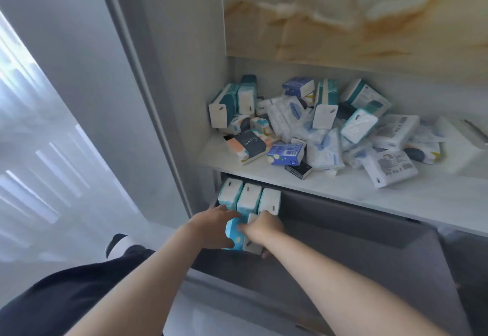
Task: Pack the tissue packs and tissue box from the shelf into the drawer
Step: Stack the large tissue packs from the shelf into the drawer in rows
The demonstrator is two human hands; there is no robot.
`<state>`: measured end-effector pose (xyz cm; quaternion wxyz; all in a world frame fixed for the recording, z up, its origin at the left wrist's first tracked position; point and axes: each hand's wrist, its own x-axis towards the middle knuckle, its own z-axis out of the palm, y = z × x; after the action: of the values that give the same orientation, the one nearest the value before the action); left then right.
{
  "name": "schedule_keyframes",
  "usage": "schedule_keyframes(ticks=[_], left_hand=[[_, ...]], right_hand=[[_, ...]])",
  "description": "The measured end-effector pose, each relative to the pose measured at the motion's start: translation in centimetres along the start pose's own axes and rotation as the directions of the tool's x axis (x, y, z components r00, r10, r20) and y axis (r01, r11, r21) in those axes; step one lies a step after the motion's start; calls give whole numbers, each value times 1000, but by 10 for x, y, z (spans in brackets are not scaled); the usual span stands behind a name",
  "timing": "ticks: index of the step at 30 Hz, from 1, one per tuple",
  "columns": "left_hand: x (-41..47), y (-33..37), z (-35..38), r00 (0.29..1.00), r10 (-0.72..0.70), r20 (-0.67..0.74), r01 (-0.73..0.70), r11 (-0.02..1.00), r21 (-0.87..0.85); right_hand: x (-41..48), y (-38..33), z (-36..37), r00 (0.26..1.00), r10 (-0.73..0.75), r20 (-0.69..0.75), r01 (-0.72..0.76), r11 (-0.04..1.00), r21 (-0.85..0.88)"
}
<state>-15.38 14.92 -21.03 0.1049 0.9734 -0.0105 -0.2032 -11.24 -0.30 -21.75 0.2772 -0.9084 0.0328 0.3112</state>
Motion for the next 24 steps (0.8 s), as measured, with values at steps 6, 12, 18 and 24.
schedule_keyframes(ticks=[6, 12, 18, 24], left_hand=[[4, -20, 19, 997, -80, -20, 81, 995, 51], [6, -34, 22, 988, -86, -131, 82, 996, -33], [9, -31, 16, 996, -70, -46, 72, 997, 41], [18, -21, -30, 998, -67, -12, 67, 996, 62]], right_hand=[[15, -15, 43, 991, 32, 132, -76, 937, 340], [24, -7, 55, 988, -88, 124, 15, 866, 500], [24, -10, 52, 954, -252, 164, 166, 897, 410], [33, -10, 15, 938, -331, 106, 320, 941, 110]])
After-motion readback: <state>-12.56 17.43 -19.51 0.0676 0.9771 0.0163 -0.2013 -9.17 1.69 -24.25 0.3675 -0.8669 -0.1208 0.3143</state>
